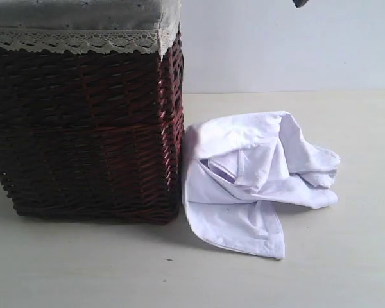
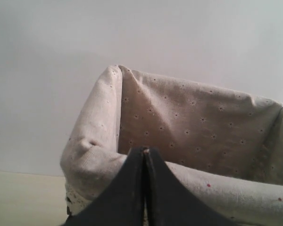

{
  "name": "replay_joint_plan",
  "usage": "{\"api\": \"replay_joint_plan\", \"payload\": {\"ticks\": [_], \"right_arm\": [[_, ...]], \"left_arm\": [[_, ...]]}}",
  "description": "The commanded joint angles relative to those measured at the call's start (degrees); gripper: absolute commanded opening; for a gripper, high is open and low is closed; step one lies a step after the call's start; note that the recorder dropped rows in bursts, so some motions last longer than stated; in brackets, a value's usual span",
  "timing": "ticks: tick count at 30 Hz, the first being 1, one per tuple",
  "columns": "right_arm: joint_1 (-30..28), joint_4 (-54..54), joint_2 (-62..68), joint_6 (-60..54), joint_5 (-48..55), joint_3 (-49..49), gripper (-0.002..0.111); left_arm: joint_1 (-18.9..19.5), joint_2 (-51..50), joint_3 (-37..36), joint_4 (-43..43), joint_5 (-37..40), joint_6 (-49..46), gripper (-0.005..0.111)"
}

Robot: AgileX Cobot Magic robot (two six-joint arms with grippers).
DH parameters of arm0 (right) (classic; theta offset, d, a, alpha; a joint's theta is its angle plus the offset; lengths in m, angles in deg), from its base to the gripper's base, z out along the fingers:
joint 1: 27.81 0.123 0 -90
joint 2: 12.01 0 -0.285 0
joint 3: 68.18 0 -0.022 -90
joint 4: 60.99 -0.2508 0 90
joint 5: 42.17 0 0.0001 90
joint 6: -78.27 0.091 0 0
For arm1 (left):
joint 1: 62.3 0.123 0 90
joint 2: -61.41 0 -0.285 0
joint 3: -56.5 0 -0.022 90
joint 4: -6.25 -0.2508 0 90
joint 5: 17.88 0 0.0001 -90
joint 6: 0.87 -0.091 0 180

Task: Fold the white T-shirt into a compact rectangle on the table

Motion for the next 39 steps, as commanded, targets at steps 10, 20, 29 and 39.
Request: {"api": "replay_joint_plan", "payload": {"ticks": [10, 20, 29, 39], "right_arm": [[-5.84, 2.91, 1.77, 1.62, -0.63, -0.53, 0.064], [-5.84, 1.91, -0.31, 1.62, -0.63, -0.64, 0.062], [-5.84, -4.18, -0.31, -0.25, -0.63, -0.64, 0.062], [-5.84, -6.05, -0.31, -1.83, -0.63, -0.64, 0.062]], "left_arm": [[-15.37, 0.07, -0.37, -4.27, 8.69, -1.06, 0.0], [-22.58, -1.45, -15.72, -4.27, -2.27, 0.96, 0.0], [-14.85, -23.8, -15.61, 0.34, -28.64, 0.06, 0.0], [-12.88, -41.63, -3.77, 3.46, -32.08, -3.37, 0.0]]}}
